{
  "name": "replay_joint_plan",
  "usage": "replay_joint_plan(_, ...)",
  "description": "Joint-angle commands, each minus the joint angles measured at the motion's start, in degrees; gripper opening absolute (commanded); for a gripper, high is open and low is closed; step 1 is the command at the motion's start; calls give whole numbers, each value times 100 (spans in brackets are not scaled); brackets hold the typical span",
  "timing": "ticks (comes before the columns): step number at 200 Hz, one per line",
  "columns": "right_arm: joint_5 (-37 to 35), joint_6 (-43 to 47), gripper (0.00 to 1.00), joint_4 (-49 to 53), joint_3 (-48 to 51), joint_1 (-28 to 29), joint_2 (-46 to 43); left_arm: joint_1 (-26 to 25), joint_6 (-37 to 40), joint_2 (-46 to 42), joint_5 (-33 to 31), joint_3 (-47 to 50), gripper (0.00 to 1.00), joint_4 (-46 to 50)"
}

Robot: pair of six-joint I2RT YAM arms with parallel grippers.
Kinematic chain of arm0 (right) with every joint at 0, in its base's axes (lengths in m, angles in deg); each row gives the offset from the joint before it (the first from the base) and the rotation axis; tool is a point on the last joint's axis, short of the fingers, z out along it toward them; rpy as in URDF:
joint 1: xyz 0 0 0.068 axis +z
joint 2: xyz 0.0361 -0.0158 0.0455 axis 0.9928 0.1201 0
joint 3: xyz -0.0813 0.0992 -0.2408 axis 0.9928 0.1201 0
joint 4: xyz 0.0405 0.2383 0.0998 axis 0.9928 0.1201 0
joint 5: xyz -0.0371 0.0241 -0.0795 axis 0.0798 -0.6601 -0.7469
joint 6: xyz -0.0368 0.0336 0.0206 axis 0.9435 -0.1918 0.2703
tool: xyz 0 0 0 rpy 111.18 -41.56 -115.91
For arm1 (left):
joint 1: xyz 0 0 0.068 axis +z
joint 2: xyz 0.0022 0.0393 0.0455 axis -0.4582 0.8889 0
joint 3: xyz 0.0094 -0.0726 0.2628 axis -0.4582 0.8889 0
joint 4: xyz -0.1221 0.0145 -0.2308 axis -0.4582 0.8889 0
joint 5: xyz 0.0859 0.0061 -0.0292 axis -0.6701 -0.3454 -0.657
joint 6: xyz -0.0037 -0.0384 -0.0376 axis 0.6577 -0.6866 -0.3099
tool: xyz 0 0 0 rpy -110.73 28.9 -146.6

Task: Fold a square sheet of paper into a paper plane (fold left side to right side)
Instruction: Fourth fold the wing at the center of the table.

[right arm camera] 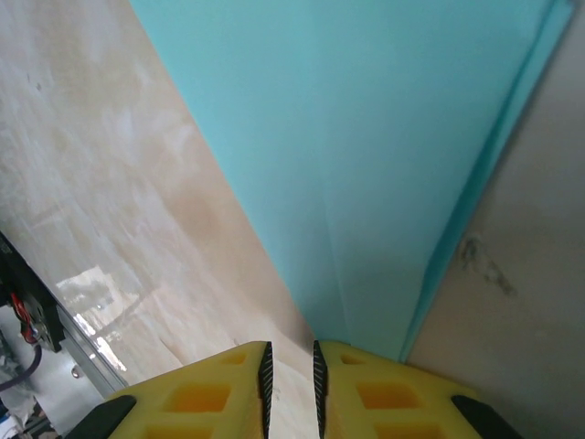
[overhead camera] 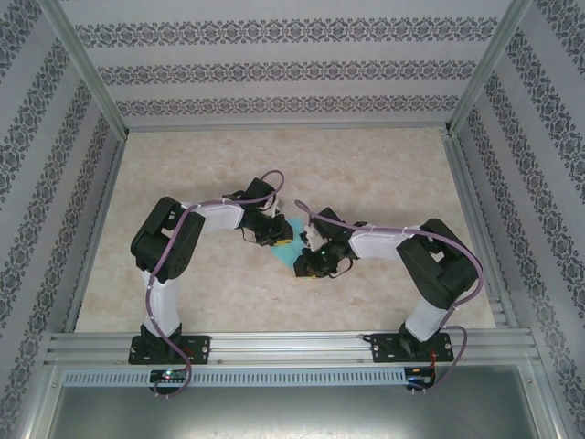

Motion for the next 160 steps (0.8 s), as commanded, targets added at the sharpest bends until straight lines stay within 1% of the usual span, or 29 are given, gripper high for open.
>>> replay_joint_plan(1, -79, 21, 22, 742, 329, 91, -95, -64, 170, 236, -471, 100, 20, 639)
replay_joint_plan(27, -71, -13, 22, 755, 484, 91, -246, -67, 168, 239, -467, 95, 19, 639)
replay_joint_plan(40, 49, -57, 21, 670, 532, 79, -398, -61, 153, 235, -458, 96, 19, 628)
replay_joint_plan(60, 228, -119, 16, 592, 458, 59, -844, -64, 135, 227, -432, 103, 19, 609)
replay_joint_plan(70, 338, -147, 12, 521, 407, 8, -1078, -64, 130, 226, -419, 93, 19, 604)
replay_joint_plan(82, 513, -215, 8, 288, 371, -92, -1260, -64, 130, 218, -422, 91, 19, 595)
replay_joint_plan(88, 568, -265, 8, 122, 374, -154, -1294, -64, 124, 217, -418, 101, 19, 595)
replay_joint_plan(106, 618, -389, 6, -197, 275, -303, -1038, -73, 118, 217, -419, 109, 19, 578)
replay_joint_plan(137, 320, -363, 2, -219, -109, -331, -219, -73, 114, 209, -421, 111, 19, 568)
replay_joint_plan(160, 69, -461, 2, -351, -163, -349, 73, -82, 109, 211, -411, 113, 20, 576)
